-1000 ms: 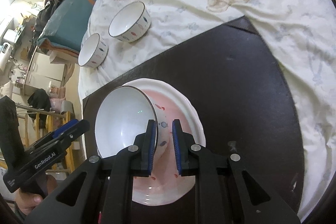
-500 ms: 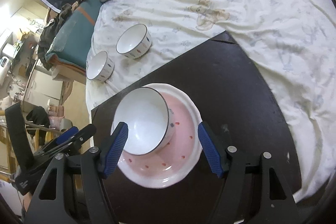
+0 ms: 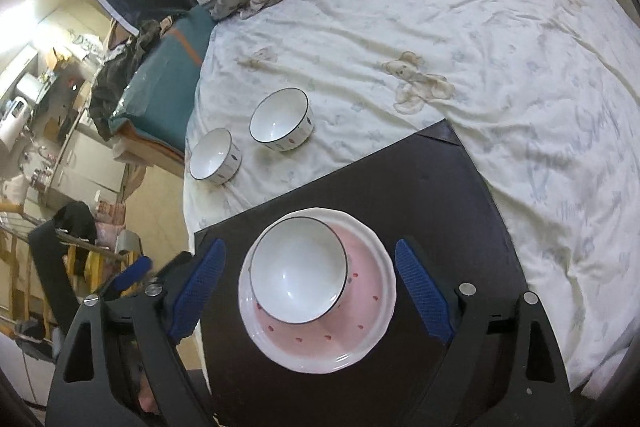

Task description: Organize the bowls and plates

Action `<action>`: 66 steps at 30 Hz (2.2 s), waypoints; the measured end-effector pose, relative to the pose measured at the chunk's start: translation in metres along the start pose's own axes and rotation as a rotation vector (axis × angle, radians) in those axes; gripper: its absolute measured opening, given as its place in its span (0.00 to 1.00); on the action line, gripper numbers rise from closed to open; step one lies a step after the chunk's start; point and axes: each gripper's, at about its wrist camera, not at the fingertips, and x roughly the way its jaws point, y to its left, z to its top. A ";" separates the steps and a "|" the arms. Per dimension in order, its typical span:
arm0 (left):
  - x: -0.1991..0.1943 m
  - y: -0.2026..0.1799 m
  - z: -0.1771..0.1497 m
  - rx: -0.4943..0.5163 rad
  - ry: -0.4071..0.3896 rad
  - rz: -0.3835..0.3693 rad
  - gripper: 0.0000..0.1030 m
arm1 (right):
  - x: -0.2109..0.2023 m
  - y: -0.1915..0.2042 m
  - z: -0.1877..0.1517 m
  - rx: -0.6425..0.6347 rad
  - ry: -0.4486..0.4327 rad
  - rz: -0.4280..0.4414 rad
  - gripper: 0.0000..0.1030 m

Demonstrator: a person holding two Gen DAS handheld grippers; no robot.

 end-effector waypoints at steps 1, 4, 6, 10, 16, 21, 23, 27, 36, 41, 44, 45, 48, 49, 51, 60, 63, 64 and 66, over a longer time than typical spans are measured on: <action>0.002 0.002 0.005 0.003 0.000 0.009 0.93 | 0.004 -0.001 0.002 -0.004 0.009 -0.005 0.87; 0.008 0.006 0.017 0.010 -0.002 0.040 0.93 | 0.018 -0.005 0.012 -0.010 0.031 -0.021 0.87; 0.014 0.010 0.025 -0.004 -0.001 0.055 0.93 | 0.026 -0.010 0.019 -0.005 0.039 -0.022 0.87; 0.036 0.020 0.041 -0.029 0.017 0.081 0.93 | 0.044 -0.020 0.033 0.031 0.061 -0.009 0.87; 0.072 0.034 0.063 -0.102 0.051 0.068 0.93 | 0.081 -0.030 0.053 0.115 0.117 0.022 0.87; 0.105 0.040 0.081 -0.141 0.095 0.059 0.92 | 0.112 -0.030 0.078 0.129 0.138 0.019 0.87; 0.117 0.041 0.088 -0.149 0.105 0.057 0.92 | 0.122 -0.029 0.087 0.131 0.142 0.021 0.87; 0.138 0.039 0.106 -0.151 0.097 0.042 0.92 | 0.149 -0.026 0.108 0.134 0.156 0.022 0.87; 0.190 0.025 0.138 -0.126 0.146 -0.049 0.67 | 0.221 -0.021 0.151 0.143 0.238 0.051 0.75; 0.205 0.018 0.143 -0.099 0.144 -0.095 0.56 | 0.251 -0.011 0.156 0.123 0.295 0.080 0.45; 0.212 0.008 0.147 -0.087 0.153 -0.128 0.45 | 0.263 -0.006 0.155 0.112 0.301 0.076 0.43; 0.216 0.005 0.148 -0.085 0.166 -0.139 0.42 | 0.266 -0.005 0.156 0.112 0.303 0.074 0.41; 0.224 -0.005 0.147 -0.070 0.192 -0.149 0.32 | 0.276 -0.007 0.155 0.107 0.317 0.050 0.36; 0.227 -0.008 0.145 -0.062 0.204 -0.151 0.27 | 0.279 -0.008 0.154 0.105 0.325 0.047 0.32; 0.230 -0.012 0.142 -0.049 0.218 -0.132 0.15 | 0.284 -0.010 0.152 0.097 0.329 0.044 0.27; 0.211 -0.014 0.128 -0.025 0.245 -0.114 0.13 | 0.270 -0.003 0.147 0.023 0.299 0.036 0.14; 0.196 -0.018 0.120 -0.004 0.247 -0.120 0.13 | 0.262 -0.002 0.143 0.012 0.301 0.032 0.13; 0.190 -0.018 0.117 0.000 0.248 -0.120 0.13 | 0.258 -0.001 0.141 0.009 0.301 0.029 0.12; 0.179 -0.021 0.113 0.003 0.251 -0.124 0.13 | 0.249 0.000 0.136 0.003 0.300 0.023 0.12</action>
